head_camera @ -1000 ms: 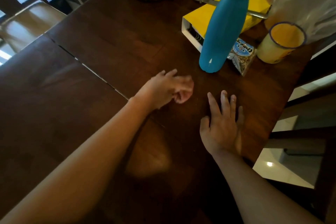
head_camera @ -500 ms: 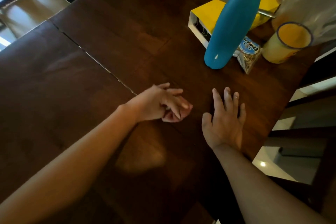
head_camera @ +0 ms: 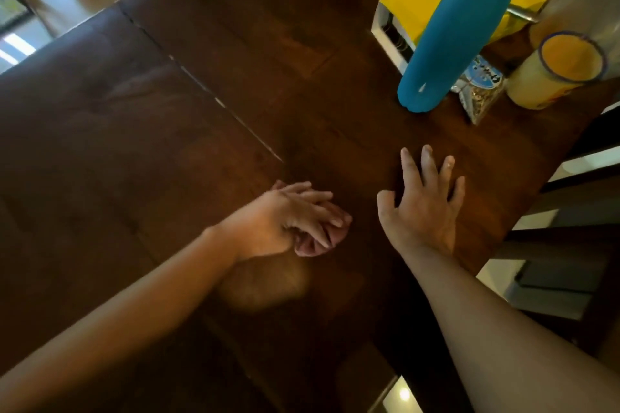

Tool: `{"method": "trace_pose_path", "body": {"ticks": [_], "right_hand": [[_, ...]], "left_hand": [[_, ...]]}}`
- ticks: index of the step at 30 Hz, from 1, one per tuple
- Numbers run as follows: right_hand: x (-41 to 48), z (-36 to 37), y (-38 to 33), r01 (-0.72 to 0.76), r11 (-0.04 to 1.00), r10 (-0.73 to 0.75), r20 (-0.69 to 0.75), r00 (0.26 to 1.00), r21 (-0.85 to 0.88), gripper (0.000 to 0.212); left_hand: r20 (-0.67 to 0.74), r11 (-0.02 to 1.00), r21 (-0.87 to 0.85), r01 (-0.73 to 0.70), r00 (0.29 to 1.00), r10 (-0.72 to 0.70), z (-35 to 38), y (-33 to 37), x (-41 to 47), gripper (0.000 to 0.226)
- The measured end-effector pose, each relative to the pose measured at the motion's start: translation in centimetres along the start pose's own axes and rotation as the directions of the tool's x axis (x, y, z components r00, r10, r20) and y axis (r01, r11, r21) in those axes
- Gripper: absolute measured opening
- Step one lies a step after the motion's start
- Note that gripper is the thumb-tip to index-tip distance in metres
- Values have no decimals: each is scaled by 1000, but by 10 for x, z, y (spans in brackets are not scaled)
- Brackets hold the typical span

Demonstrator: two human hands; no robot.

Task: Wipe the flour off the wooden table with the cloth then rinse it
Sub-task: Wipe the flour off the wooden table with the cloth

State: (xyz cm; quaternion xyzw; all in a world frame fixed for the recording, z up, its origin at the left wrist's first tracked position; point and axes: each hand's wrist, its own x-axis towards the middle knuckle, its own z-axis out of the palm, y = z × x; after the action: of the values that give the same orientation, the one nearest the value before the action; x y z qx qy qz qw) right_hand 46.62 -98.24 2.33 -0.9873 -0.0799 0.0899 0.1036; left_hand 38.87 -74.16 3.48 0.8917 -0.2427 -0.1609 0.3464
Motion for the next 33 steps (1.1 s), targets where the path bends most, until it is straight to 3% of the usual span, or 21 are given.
{"method": "trace_pose_path", "body": {"ticks": [3, 7, 11, 13, 16, 17, 18, 19, 23, 26, 28, 30, 31, 33], "right_hand": [[-2, -1, 0, 138, 989, -136, 43, 990, -48, 71], [-5, 2, -28, 401, 914, -394, 89, 915, -69, 69], [-19, 22, -90, 376, 922, -364, 118, 924, -97, 79], [-22, 28, -102, 393, 907, -381, 100, 919, -154, 81], [-21, 28, -99, 388, 907, -380, 75, 922, -166, 79], [-20, 28, -99, 382, 909, -375, 71, 924, -168, 78], [-20, 28, -100, 376, 911, -369, 71, 927, -169, 78], [-20, 28, -101, 370, 915, -363, 71, 929, -162, 76], [-17, 26, -99, 342, 935, -336, 67, 939, -92, 64], [-18, 25, -99, 280, 959, -280, -5, 960, 53, 56], [-17, 24, -99, 188, 970, -180, -65, 982, 151, 50], [-17, 24, -99, 124, 980, -112, -85, 990, 156, 51], [-18, 24, -99, 120, 983, -111, -69, 991, 141, 54], [-18, 20, -97, 157, 980, -159, 9, 987, 121, 58]], "left_hand": [[-115, 976, 8, 217, 970, -215, -24, -26, -30, 61], [-350, 864, 70, 499, 823, -447, -63, -58, -59, 62], [-474, 748, 81, 659, 686, -552, -100, -99, -83, 55], [-569, 687, 3, 726, 566, -596, -119, -120, -90, 49], [-654, 541, -220, 812, 289, -699, -138, -149, -86, 47], [-656, 511, -260, 819, 239, -716, -142, -152, -79, 45], [-663, 515, -254, 818, 241, -709, -142, -152, -70, 43], [-665, 547, -216, 809, 288, -689, -141, -149, -56, 42], [-517, 775, 46, 630, 679, -521, -116, -111, 3, 48], [-331, 870, 126, 477, 847, -416, -72, -74, 15, 58], [-276, 917, 78, 392, 892, -358, -49, -58, -3, 57], [-307, 936, 45, 350, 896, -321, -40, -55, -33, 55], [-374, 928, 12, 371, 863, -340, -41, -58, -50, 55], [-545, 851, -134, 508, 680, -491, -47, -69, -81, 53]]}}
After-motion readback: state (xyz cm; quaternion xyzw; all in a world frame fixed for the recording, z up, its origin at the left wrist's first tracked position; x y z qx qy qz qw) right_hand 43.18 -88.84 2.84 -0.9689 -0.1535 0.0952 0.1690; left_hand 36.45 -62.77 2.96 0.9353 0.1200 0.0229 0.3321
